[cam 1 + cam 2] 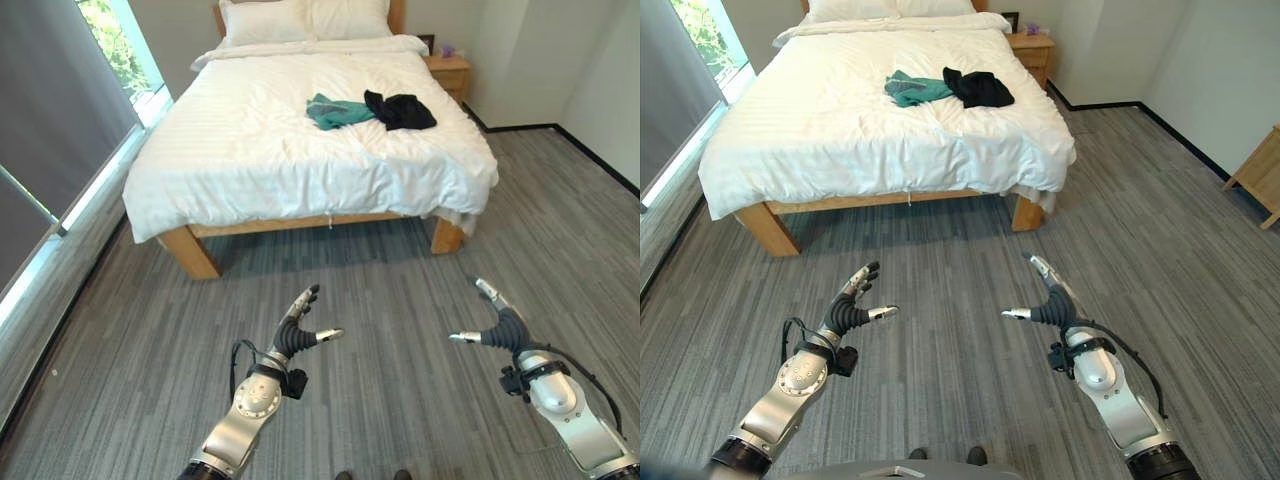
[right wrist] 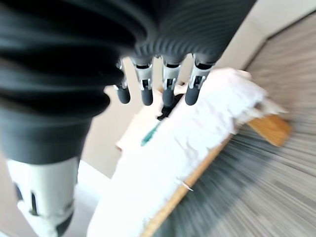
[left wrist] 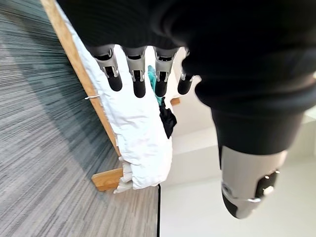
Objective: Pick up bed clothes into laundry basket.
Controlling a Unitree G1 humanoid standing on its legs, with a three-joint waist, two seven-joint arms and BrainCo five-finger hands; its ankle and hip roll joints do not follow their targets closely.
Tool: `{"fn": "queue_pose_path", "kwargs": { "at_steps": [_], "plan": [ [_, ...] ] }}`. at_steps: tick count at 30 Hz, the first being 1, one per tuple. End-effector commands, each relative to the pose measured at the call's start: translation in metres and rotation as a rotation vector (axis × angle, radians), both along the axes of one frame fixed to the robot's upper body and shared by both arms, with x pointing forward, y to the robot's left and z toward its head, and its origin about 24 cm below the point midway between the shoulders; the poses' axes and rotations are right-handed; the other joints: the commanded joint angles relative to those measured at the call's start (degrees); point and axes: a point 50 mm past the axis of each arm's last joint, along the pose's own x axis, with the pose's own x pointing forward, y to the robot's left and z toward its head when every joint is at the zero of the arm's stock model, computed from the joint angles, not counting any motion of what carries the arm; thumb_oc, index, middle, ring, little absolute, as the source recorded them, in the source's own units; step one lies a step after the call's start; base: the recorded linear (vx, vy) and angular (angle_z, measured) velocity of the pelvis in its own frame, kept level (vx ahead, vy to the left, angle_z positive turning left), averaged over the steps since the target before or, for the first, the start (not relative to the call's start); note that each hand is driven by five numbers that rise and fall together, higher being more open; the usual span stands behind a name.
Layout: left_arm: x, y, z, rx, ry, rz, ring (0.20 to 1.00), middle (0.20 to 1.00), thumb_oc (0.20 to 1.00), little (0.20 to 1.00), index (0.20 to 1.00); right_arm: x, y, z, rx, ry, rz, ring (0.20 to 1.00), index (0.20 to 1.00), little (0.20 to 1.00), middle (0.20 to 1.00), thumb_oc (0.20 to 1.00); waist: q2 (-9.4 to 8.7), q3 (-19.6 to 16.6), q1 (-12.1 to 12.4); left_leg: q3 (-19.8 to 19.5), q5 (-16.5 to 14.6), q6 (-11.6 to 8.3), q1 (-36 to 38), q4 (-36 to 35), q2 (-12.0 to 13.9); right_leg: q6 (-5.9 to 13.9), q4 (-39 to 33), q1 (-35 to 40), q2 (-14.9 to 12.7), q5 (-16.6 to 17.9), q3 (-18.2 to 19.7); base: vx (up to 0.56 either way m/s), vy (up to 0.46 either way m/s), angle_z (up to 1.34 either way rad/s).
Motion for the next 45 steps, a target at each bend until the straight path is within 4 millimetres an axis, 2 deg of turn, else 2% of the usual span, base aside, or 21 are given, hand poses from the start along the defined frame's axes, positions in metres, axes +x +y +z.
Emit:
{"fn": "queue_pose_path", "kwargs": {
  "at_steps": [1,10,12,15,16,18,20,23,26,28,29,30,32,34,36,38,39,40,42,43,45],
  "plan": [
    [0.012,0.003,0.019,0.031,-0.125,-0.02,1.0,1.0,1.0,1.0,1.0,0.0,0.001,0.025,0.027,-0.122,0.042,1.0,1.0,1.0,1.0,1.0,-1.57,-1.3,1.18,-2.83,-3.35,-0.83,0.08,0.66,-1.45,3.14,2.12,3.02,0.04,-6.0,-2.07,0.0,0.0,0.0],
    [0.021,-0.005,0.02,-0.015,-0.128,-0.014,1.0,1.0,1.0,1.0,1.0,-0.006,0.007,-0.004,0.152,0.004,0.0,1.0,1.0,1.0,1.0,1.0,-2.21,1.25,-0.9,-4.17,-3.38,-1.63,-2.18,3.02,-0.41,1.73,5.57,0.0,1.29,-7.84,-1.24,0.02,-0.085,0.15],
    [0.021,-0.008,0.021,-0.041,-0.128,-0.027,1.0,1.0,1.0,1.0,1.0,-0.007,0.01,-0.004,0.151,0.006,0.019,1.0,1.0,1.0,1.0,1.0,-2.72,3.14,-0.85,-1.86,-4.78,-2.77,-4.84,12.27,-0.68,1.33,5.66,1.06,0.85,-8.43,-1.12,0.04,-0.114,-0.05],
    [0.021,-0.013,0.021,-0.076,-0.123,-0.039,1.0,1.0,1.0,1.0,1.0,-0.003,0.015,-0.002,0.132,-0.002,0.053,1.0,1.0,1.0,1.0,1.0,-3.68,8.0,2.15,-0.42,3.36,-3.65,-21.3,39.34,0.08,-0.74,5.16,2.85,1.62,-8.45,1.65,-0.01,-0.199,-0.52],
    [0.02,-0.013,0.018,-0.082,-0.109,-0.032,1.0,1.0,1.0,1.0,1.0,-0.001,0.014,-0.002,0.118,-0.001,0.055,1.0,1.0,1.0,1.0,1.0,-4.09,8.26,2.8,-0.37,2.19,-2.64,-24.16,40.67,-1.06,-0.86,4.56,3.36,1.82,-8.71,2.8,0.09,-0.148,-0.86],
    [0.014,-0.011,0.014,-0.101,-0.095,-0.014,1.0,1.0,1.0,1.0,1.0,-0.002,0.018,0.0,0.118,-0.009,0.078,1.0,1.0,1.0,1.0,1.0,-3.78,7.75,4.11,-0.19,0.27,-1.94,-27.54,36.81,-1.36,-0.58,3.01,4.81,2.64,-9.45,5.19,0.27,-0.012,-0.99],
    [0.012,-0.012,0.009,-0.127,-0.072,0.002,1.0,1.0,1.0,1.0,1.0,-0.001,0.019,-0.002,0.126,0.001,0.081,1.0,1.0,1.0,1.0,1.0,-3.17,6.97,5.0,0.03,-0.09,-1.63,-25.97,25.54,-1.45,-0.16,1.79,6.21,3.04,-10.08,6.52,0.39,0.041,-1.16],
    [0.008,-0.014,0.003,-0.139,-0.051,0.006,1.0,1.0,1.0,1.0,1.0,0.004,0.022,-0.003,0.094,0.006,0.096,1.0,1.0,1.0,1.0,1.0,-2.09,6.17,5.95,3.64,5.5,-2.38,-24.16,5.44,-0.89,0.53,1.1,9.36,3.56,-12.58,8.2,0.46,0.053,-0.57],
    [0.003,-0.011,-0.001,-0.143,-0.038,0.018,1.0,1.0,1.0,1.0,1.0,0.006,0.029,-0.001,0.087,-0.004,0.125,1.0,1.0,1.0,1.0,1.0,-1.81,4.58,6.53,10.13,6.29,-1.21,-23.41,1.02,-0.4,1.23,1.1,11.92,3.5,-14.21,8.88,0.5,0.094,-0.32],
    [0.0,-0.006,-0.003,-0.134,-0.027,0.031,1.0,1.0,1.0,1.0,1.0,0.005,0.034,-0.003,0.091,0.003,0.143,1.0,1.0,1.0,1.0,1.0,-2.28,3.76,7.09,9.56,7.51,-0.34,-22.82,0.66,-1.14,1.77,1.34,12.66,2.82,-13.69,8.34,0.38,0.082,-0.4],
    [-0.002,-0.005,-0.005,-0.133,-0.019,0.03,1.0,1.0,1.0,1.0,1.0,0.004,0.039,-0.003,0.089,0.005,0.163,1.0,1.0,1.0,1.0,1.0,-2.72,3.23,7.86,8.05,8.1,0.37,-22.14,0.66,-1.91,2.75,4.67,12.2,2.64,-13.72,7.93,0.45,0.018,-0.68],
    [-0.005,-0.005,-0.008,-0.126,0.002,0.015,1.0,1.0,1.0,1.0,1.0,0.004,0.044,-0.008,0.081,0.018,0.189,1.0,1.0,1.0,1.0,1.0,-4.37,2.9,8.93,7.32,7.44,1.21,-19.59,0.66,-2.97,6.45,14.39,9.76,2.24,-8.82,6.26,0.62,0.027,-0.59],
    [-0.005,-0.003,-0.009,-0.111,0.012,0.006,1.0,1.0,1.0,1.0,1.0,0.005,0.047,-0.009,0.072,0.027,0.199,1.0,1.0,1.0,1.0,1.0,-4.84,3.8,8.03,7.15,4.8,2.0,-14.89,0.67,-2.97,12.33,29.31,4.5,1.76,-1.18,3.79,0.51,0.01,-0.41],
    [-0.002,-0.001,-0.009,-0.085,0.019,-0.005,1.0,1.0,1.0,1.0,1.0,0.006,0.047,-0.004,0.06,0.011,0.215,1.0,1.0,1.0,1.0,1.0,-3.82,4.59,5.88,5.53,2.55,2.3,-10.22,0.66,-1.63,13.13,41.95,-1.29,3.37,3.38,1.48,0.45,0.053,0.15],
    [0.0,0.0,-0.008,-0.064,0.009,-0.014,1.0,1.0,1.0,1.0,1.0,0.006,0.045,0.0,0.033,-0.003,0.215,1.0,1.0,1.0,1.0,1.0,-1.75,5.21,4.16,3.38,0.96,2.71,-6.65,0.66,-0.5,12.44,47.43,-8.26,2.18,1.38,-1.75,0.47,0.122,0.66],
    [0.003,-0.003,-0.003,-0.07,-0.005,-0.037,1.0,1.0,1.0,1.0,1.0,0.006,0.036,0.002,-0.017,-0.01,0.192,1.0,1.0,1.0,1.0,1.0,-0.27,5.82,2.23,0.2,-1.12,2.44,-2.82,0.66,-0.29,7.85,39.1,-15.58,-0.58,-3.08,-4.66,0.59,0.036,0.82],
    [0.003,-0.003,-0.004,-0.07,-0.004,-0.038,1.0,1.0,1.0,1.0,1.0,0.006,0.035,0.002,-0.018,-0.009,0.192,1.0,1.0,1.0,1.0,1.0,-0.16,5.84,1.86,-0.23,-1.37,2.41,-2.62,0.66,-0.24,7.82,38.8,-15.08,-0.62,-3.34,-5.09,0.52,-0.048,0.77],
    [0.004,-0.004,-0.004,-0.072,-0.001,-0.044,1.0,1.0,1.0,1.0,1.0,0.006,0.03,0.003,-0.013,0.0,0.174,1.0,1.0,1.0,1.0,1.0,-0.27,5.87,1.0,-1.55,-2.72,1.98,-1.05,0.66,-0.54,7.02,31.15,-15.34,-1.46,-4.37,-5.58,0.36,-0.083,0.89],
    [0.005,-0.004,-0.004,-0.073,-0.004,-0.045,1.0,1.0,1.0,1.0,1.0,0.008,0.026,0.004,-0.01,-0.001,0.155,1.0,1.0,1.0,1.0,1.0,-0.62,5.63,0.71,-2.05,-3.97,1.48,0.08,0.66,-0.58,7.09,22.84,-15.42,-2.68,-4.09,-5.89,0.44,-0.112,0.84],
    [0.005,0.001,-0.005,-0.05,0.0,-0.035,1.0,1.0,1.0,1.0,1.0,0.014,0.021,0.013,-0.007,-0.033,0.128,1.0,1.0,1.0,1.0,1.0,-1.31,5.7,0.29,-3.4,-6.55,0.42,2.44,0.66,-0.76,8.15,9.48,-17.64,-4.55,-0.94,-5.88,0.58,-0.127,0.86],
    [0.006,0.008,-0.004,-0.031,-0.01,-0.013,1.0,1.0,1.0,1.0,1.0,0.02,0.015,0.024,-0.013,-0.073,0.108,1.0,1.0,1.0,1.0,1.0,-0.77,5.74,-0.21,-4.24,-8.95,-0.48,5.38,0.66,0.16,9.55,2.55,-18.95,-4.77,1.66,-6.99,0.64,-0.12,0.7]
  ]
}}
